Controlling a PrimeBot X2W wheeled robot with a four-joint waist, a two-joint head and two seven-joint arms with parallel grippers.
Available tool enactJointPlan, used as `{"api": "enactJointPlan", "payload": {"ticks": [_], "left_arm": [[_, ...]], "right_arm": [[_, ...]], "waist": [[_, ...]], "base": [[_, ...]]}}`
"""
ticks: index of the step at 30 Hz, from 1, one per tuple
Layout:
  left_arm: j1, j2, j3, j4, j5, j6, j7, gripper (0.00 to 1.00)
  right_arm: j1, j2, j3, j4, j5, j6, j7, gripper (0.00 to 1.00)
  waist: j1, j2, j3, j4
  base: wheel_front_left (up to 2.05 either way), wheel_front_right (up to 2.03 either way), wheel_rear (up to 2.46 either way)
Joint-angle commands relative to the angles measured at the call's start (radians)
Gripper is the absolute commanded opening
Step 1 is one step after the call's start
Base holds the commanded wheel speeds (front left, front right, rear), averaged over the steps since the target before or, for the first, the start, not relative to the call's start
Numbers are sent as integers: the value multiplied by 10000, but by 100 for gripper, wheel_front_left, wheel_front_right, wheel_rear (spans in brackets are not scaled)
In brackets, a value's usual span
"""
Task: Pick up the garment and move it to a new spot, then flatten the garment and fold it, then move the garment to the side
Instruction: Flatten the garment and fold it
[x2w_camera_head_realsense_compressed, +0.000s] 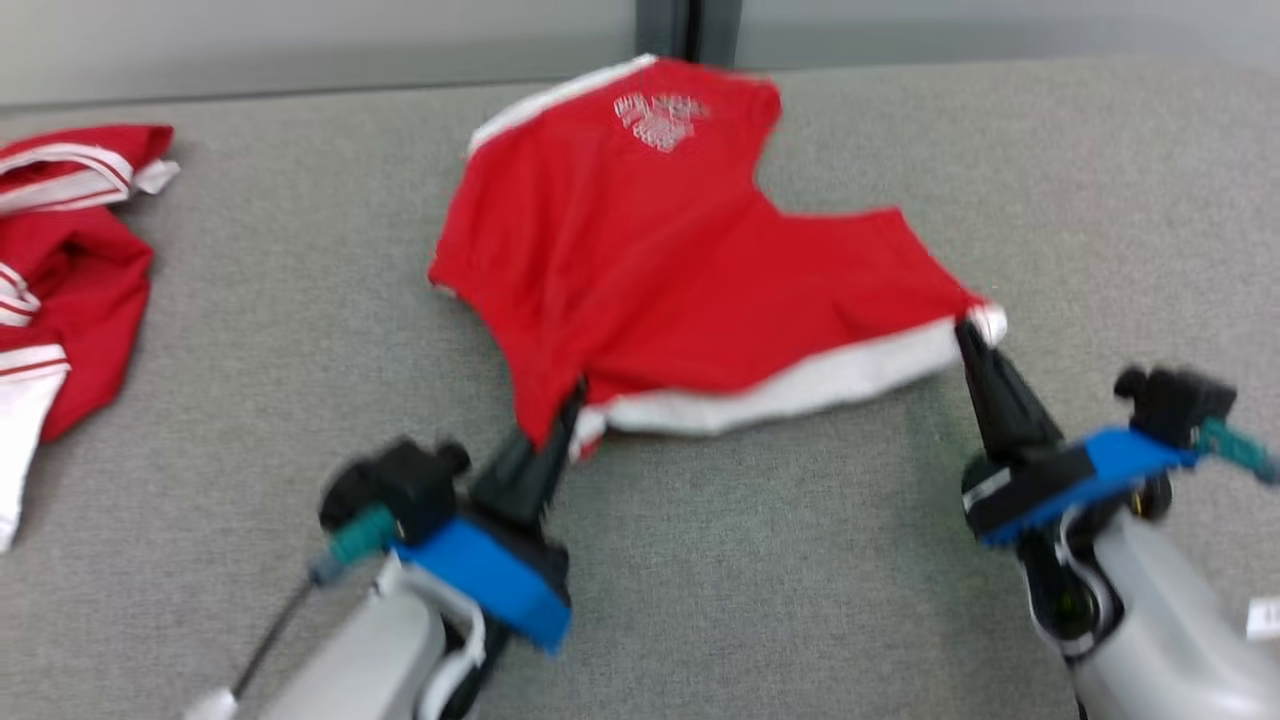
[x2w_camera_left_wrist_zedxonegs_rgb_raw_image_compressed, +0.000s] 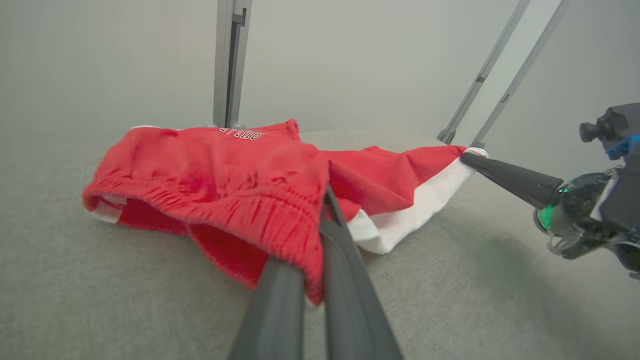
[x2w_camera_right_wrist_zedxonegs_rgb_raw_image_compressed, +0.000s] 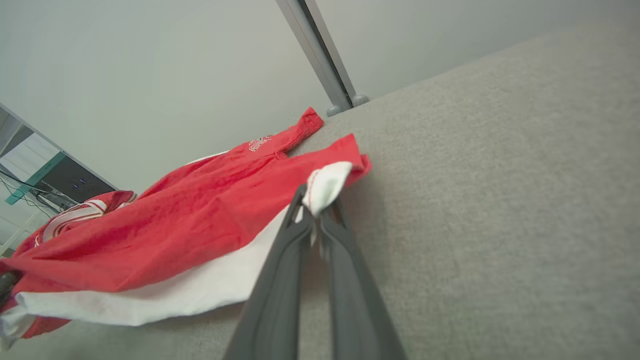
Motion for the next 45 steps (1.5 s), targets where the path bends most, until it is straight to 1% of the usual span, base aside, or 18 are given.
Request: {"api": "enactJointPlan", "payload": {"ticks": [1, 4, 7, 13, 18, 23, 29, 32, 35, 39, 45], "left_arm": [[438, -2, -60, -115, 162, 36, -42, 0], [1381, -30, -175, -349, 360, 82, -43, 0], [2232, -38, -71, -633, 446, 183, -43, 0], [3386, 118, -298, -1130, 646, 304, -43, 0], [3688, 72, -499, -1188, 709, 345, -43, 0], [3546, -24, -521, -1166, 756, 340, -43, 0], [3223, -303, -251, -1273, 681, 260, -43, 0], [2977, -480, -14, -1398, 699, 184, -43, 0], [2783, -706, 223, -1472, 702, 116, -43, 0], [2335, -944, 520, -1447, 645, 11, -44, 0], [1525, -1413, 1136, -1280, 471, -67, -44, 0]], "right_arm": [[620, -122, -127, -228, -97, 5, -36, 0], [1815, -200, -390, -715, -240, 5, -36, 0], [2993, -133, -579, -1195, -316, 5, -38, 0], [4845, 70, -1432, -2349, -504, 5, -39, 0], [5505, 315, -1984, -3116, -811, 5, 264, 0], [5502, 521, -2317, -3550, -1025, 5, 548, 0], [4714, 535, -2874, -3901, -1187, 5, 936, 0], [3974, 559, -3084, -3830, -1276, 5, 1081, 0], [3082, 640, -3083, -3582, -1413, 5, 1226, 0], [1620, 575, -2995, -2892, -1665, 5, 1606, 0], [-713, 477, -2803, -1236, -2063, 5, 2320, 0]], "waist": [[4, 2, -256, -25], [4, 2, -598, 73], [4, 2, -883, 172], [4, 2, -1122, 339], [4, 2, -1092, 321], [4, 2, -1061, 335], [4, 2, -888, 427], [4, 2, -750, 534], [4, 2, -611, 712], [4, 2, -332, 1059], [4, 2, 241, 1547]], "base": [[0, 0, 0], [0, 0, 0], [0, 0, 0], [0, 0, 0], [0, 0, 0], [0, 0, 0], [0, 0, 0], [0, 0, 0], [0, 0, 0], [0, 0, 0], [0, 0, 0]]}}
